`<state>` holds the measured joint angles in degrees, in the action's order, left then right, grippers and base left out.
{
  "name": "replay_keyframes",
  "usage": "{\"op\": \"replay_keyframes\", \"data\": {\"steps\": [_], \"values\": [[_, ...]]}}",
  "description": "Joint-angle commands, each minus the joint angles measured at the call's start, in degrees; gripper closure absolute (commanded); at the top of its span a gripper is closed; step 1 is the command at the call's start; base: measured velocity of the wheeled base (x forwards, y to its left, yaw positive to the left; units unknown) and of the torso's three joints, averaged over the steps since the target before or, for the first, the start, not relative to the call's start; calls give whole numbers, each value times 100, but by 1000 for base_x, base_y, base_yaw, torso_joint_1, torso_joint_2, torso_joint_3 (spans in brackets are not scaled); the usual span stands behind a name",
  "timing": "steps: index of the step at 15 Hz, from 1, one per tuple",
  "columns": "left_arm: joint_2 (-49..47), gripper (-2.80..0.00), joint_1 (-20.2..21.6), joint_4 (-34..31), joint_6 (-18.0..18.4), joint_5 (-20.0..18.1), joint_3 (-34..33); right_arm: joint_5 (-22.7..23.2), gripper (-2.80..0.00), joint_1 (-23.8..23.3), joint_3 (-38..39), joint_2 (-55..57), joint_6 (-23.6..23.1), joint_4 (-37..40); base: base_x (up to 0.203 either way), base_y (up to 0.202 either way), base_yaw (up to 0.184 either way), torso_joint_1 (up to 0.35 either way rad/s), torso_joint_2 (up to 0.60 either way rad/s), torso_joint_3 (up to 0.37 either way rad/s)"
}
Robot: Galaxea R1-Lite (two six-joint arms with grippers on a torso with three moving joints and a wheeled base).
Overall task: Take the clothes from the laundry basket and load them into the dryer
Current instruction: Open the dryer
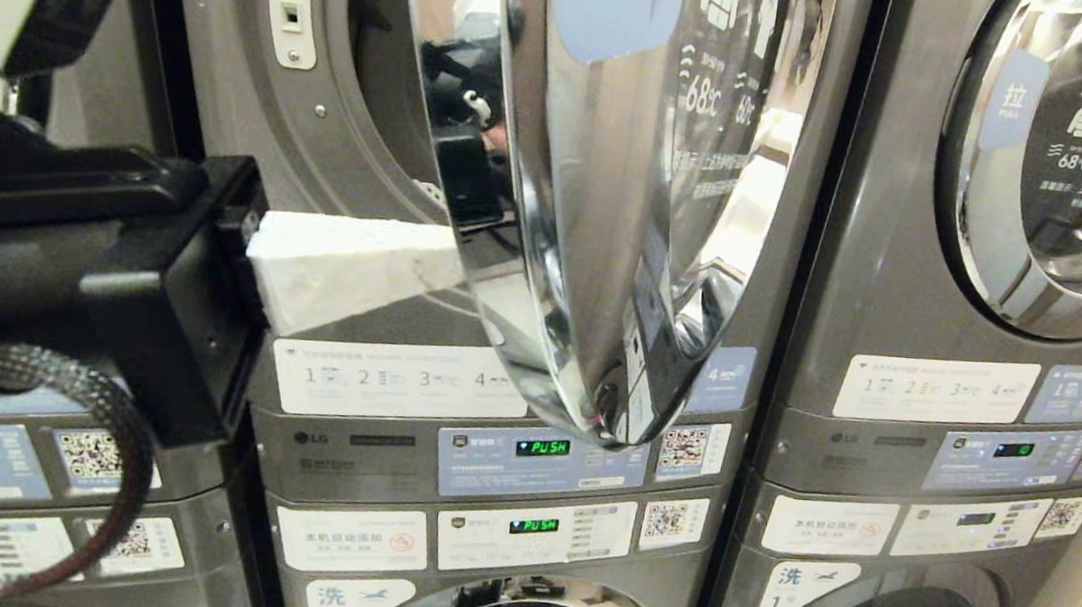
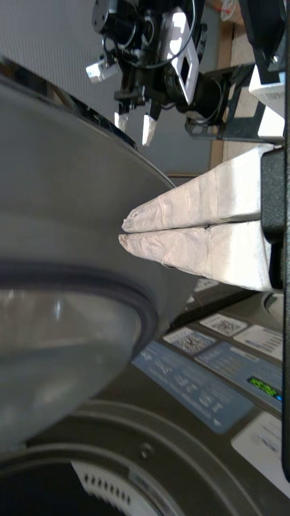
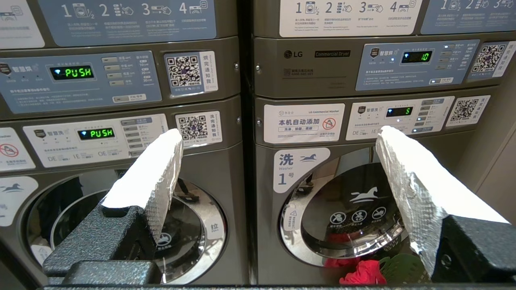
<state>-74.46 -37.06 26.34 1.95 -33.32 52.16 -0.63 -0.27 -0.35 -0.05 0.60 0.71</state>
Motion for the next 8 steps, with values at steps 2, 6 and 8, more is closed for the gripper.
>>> {"op": "replay_keyframes", "data": {"steps": [2, 6, 8], "values": [[-194, 0, -578, 34, -48, 187, 152, 1, -280, 0, 0, -3, 2, 0, 0, 0, 0, 0, 0, 0], [-535, 0, -1594, 52, -113, 561, 467, 2, -280, 0, 0, 5, 2, 0, 0, 0, 0, 0, 0, 0], [-826, 0, -1924, 55, -115, 696, 740, 2, -280, 0, 0, -2, 2, 0, 0, 0, 0, 0, 0, 0]]}}
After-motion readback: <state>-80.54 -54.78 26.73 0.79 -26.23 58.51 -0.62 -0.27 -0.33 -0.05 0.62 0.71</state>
